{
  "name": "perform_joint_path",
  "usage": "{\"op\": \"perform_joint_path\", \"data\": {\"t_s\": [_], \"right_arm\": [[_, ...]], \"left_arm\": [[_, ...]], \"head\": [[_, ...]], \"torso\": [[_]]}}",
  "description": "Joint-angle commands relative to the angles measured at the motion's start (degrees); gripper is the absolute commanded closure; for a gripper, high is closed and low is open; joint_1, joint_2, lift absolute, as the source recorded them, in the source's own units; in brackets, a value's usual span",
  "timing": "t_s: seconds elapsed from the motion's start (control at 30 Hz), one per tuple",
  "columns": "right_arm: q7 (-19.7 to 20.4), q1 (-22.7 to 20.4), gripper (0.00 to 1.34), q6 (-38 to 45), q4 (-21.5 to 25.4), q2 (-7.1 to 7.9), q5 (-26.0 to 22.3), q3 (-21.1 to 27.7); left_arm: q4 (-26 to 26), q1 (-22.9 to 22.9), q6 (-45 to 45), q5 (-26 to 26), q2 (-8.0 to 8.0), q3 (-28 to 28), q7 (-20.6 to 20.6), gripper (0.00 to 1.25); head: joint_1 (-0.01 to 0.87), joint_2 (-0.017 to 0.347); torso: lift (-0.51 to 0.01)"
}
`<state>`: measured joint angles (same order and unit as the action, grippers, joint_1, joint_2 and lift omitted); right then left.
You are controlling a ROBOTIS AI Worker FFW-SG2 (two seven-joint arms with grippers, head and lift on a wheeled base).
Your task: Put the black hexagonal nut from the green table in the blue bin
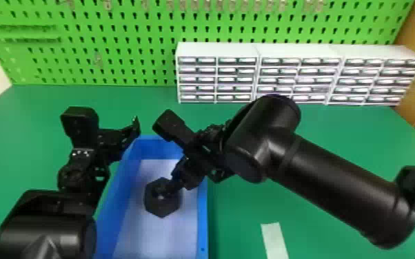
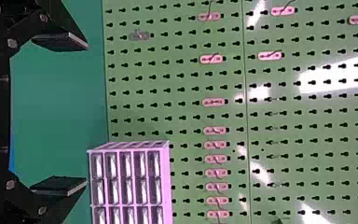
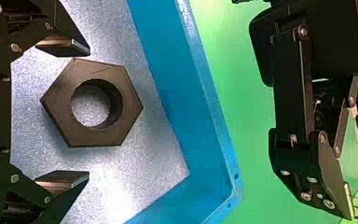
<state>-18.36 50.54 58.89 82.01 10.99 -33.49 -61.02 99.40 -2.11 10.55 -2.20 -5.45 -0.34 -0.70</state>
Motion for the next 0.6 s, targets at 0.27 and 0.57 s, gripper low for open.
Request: {"op": "perform_joint_path", "data": {"t_s": [0.27, 0.57], "right_arm": [[-0.01, -0.26, 0.34, -0.09, 0.25, 0.17, -0.35, 1.51], [-0.01, -2.37, 0.34, 2.64, 4.56, 0.61, 2.02, 9.34]], "left_arm": [[0.00, 0.00, 0.00, 0.00, 0.00, -0.01, 0.00, 0.25], [0.00, 0.09, 0.00, 0.00, 0.00, 0.07, 0.00, 0.25]], "head": [[0.686, 0.051], [0.686, 0.051]], "torso": [[-0.096], [-0.096]]}}
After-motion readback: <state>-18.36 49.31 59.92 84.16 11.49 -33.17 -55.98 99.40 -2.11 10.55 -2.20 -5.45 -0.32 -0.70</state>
